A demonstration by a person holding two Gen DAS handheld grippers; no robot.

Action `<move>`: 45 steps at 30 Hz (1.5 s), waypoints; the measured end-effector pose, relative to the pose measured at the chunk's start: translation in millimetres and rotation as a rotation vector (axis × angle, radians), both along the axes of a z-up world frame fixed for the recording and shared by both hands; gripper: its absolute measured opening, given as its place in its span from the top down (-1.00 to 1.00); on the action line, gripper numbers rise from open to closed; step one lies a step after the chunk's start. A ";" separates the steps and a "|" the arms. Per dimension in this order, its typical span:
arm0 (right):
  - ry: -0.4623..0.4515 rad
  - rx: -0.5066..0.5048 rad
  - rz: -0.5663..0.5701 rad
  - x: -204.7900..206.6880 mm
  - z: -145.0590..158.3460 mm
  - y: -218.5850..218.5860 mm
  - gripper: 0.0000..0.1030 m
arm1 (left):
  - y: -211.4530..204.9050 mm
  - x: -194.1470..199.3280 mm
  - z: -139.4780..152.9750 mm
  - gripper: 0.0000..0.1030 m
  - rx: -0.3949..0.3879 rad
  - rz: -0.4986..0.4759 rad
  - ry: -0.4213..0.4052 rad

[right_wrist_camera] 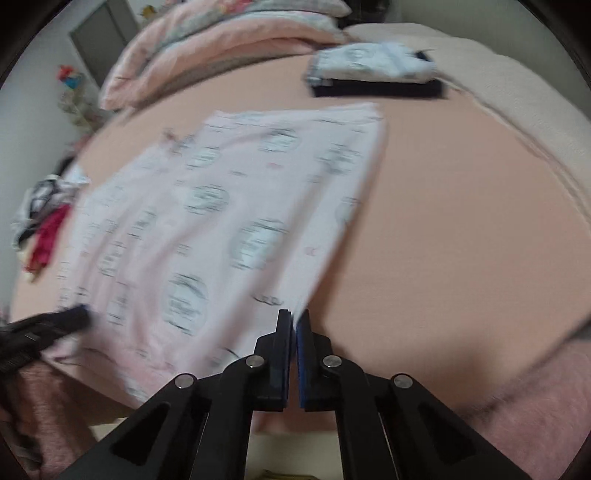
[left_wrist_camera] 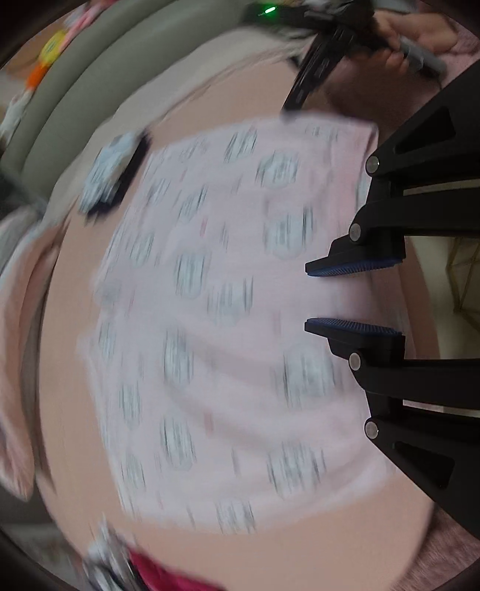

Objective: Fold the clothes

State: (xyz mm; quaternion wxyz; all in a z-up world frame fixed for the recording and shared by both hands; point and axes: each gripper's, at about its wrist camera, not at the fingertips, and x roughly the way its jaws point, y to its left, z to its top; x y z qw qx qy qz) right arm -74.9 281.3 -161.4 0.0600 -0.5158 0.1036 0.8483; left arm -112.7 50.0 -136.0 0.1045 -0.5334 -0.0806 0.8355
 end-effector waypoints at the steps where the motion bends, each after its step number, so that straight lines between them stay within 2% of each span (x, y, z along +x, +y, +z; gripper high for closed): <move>1: -0.017 0.029 -0.026 4.2 -1.3 6.2 1.00 | -14.6 0.6 -0.3 0.60 0.012 0.052 -0.001; 2: -0.029 0.016 -0.038 5.9 -2.6 11.8 1.00 | -32.7 3.8 0.1 0.60 0.055 0.113 -0.002; 4: -0.010 -0.104 -0.068 9.1 0.1 23.8 0.99 | -69.4 10.8 1.0 0.53 0.145 0.238 -0.005; 6: 0.020 -0.212 -0.081 13.6 5.8 32.5 0.91 | -97.4 16.3 1.5 0.13 0.205 0.330 -0.005; 7: 0.024 -0.243 -0.081 12.6 5.9 31.9 0.82 | -106.3 18.2 1.4 0.10 0.217 0.355 -0.003; 8: 0.026 -0.272 -0.080 11.2 5.6 30.7 0.49 | -113.9 20.0 0.3 0.10 0.219 0.389 -0.007; 9: 0.028 -0.266 -0.074 9.6 5.5 27.7 0.22 | -121.4 21.8 -0.9 0.10 0.221 0.423 -0.011; 11: 0.033 -0.241 -0.063 6.3 5.5 21.0 0.12 | -133.1 24.1 -7.4 0.10 0.225 0.486 -0.023; 13: 0.037 -0.217 -0.052 3.0 5.4 14.2 0.12 | -139.3 22.5 -18.9 0.10 0.226 0.521 -0.060; 14: 0.039 -0.204 -0.046 1.4 5.3 10.8 0.13 | -139.4 21.0 -22.4 0.10 0.237 0.517 -0.061; 16: 0.043 -0.180 -0.035 -1.9 5.3 4.1 0.46 | -139.2 17.9 -28.8 0.10 0.258 0.507 -0.062; 18: 0.047 -0.155 -0.023 -5.1 5.2 -2.7 0.95 | -130.4 13.2 -26.6 0.10 0.276 0.446 -0.044; 20: 0.052 -0.130 -0.012 -8.4 5.1 -9.4 0.95 | -120.1 10.7 -27.5 0.10 0.289 0.406 -0.060; 22: 0.056 -0.106 0.000 -11.7 5.0 -16.2 0.96 | -109.6 10.6 -27.4 0.11 0.230 0.403 -0.049; 23: 0.058 -0.094 0.005 -13.3 5.0 -19.5 0.96 | -104.7 11.2 -26.7 0.20 0.195 0.395 -0.037; 24: 0.056 -0.073 0.001 -10.4 6.3 -19.2 0.97 | -100.2 10.6 -25.8 0.69 0.142 0.390 -0.032; 25: 0.053 -0.051 -0.004 -6.7 7.8 -18.1 0.97 | -97.6 9.5 -26.5 0.89 0.094 0.394 -0.034; 29: 0.003 -0.018 -0.054 -3.7 3.4 -3.1 1.00 | -104.4 13.3 -27.8 0.89 0.113 0.423 -0.061; 31: -0.039 0.013 -0.087 0.6 -0.8 5.9 1.00 | -104.7 14.2 -28.0 0.85 0.106 0.410 -0.067; 33: -0.037 -0.011 -0.105 3.3 0.9 11.8 1.00 | -109.6 16.2 -26.8 0.86 0.169 0.413 -0.065; 34: -0.019 -0.061 -0.090 3.8 3.0 12.2 1.00 | -111.5 17.0 -25.3 0.86 0.217 0.415 -0.065; 37: 0.026 -0.234 -0.031 5.3 7.5 11.2 0.92 | -109.0 18.3 -21.6 0.79 0.250 0.398 -0.053; 38: 0.017 -0.240 -0.020 4.7 5.6 8.0 0.81 | -107.2 18.2 -22.5 0.77 0.245 0.396 -0.056; 39: 0.006 -0.236 -0.012 3.9 3.4 4.5 0.51 | -105.4 18.1 -23.6 0.76 0.238 0.395 -0.059; 41: -0.020 -0.233 0.000 -1.1 -2.8 -0.3 0.22 | -105.5 19.4 -25.9 0.75 0.254 0.401 -0.070; 45: 0.056 -0.281 -0.028 3.6 10.9 2.8 0.21 | -107.1 19.9 -22.8 0.75 0.259 0.406 -0.056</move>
